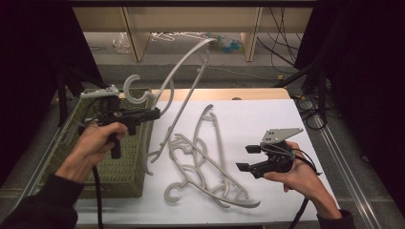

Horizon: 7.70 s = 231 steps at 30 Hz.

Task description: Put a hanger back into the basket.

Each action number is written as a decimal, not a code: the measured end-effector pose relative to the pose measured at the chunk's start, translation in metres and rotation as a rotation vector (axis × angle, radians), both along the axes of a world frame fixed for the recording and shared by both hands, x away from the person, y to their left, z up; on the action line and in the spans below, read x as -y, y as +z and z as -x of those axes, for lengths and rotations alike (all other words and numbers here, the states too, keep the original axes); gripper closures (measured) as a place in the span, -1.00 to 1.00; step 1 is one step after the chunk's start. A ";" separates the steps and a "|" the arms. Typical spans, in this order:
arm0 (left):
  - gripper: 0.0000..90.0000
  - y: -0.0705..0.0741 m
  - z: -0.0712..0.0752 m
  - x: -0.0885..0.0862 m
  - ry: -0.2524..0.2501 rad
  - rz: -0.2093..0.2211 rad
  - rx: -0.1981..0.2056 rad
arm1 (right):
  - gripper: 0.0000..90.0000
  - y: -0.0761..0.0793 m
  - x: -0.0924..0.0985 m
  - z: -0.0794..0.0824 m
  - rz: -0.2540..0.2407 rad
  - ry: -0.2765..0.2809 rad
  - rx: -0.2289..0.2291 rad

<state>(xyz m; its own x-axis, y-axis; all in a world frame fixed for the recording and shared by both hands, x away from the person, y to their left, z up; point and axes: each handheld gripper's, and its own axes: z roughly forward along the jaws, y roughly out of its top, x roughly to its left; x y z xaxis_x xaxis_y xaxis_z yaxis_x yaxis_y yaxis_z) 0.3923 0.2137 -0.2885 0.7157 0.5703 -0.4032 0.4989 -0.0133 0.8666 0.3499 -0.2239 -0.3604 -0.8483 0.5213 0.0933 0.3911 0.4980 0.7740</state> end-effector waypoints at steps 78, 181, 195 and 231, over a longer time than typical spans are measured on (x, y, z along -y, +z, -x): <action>0.61 -0.122 -0.032 -0.186 0.429 -0.498 -0.339 | -0.49 -0.039 -0.003 0.006 0.037 0.014 -0.093; -0.63 -0.135 0.134 0.037 0.035 -0.179 0.141 | 0.80 -0.090 -0.113 0.002 0.335 0.136 -0.164; -0.39 -0.114 0.111 0.045 0.047 -0.325 0.178 | 0.81 -0.056 -0.085 0.000 0.317 0.208 -0.144; -0.02 -0.149 0.037 0.128 -0.354 -0.833 0.311 | 0.81 -0.042 -0.044 0.004 0.272 0.304 -0.181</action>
<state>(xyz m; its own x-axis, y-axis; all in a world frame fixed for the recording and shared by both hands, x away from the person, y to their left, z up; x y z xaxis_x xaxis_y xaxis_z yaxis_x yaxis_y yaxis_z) 0.3557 0.0859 -0.4373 0.9083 0.3182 0.2715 0.0967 -0.7912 0.6038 0.3462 -0.1801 -0.4021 -0.9493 0.2770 0.1488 0.3130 0.7873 0.5312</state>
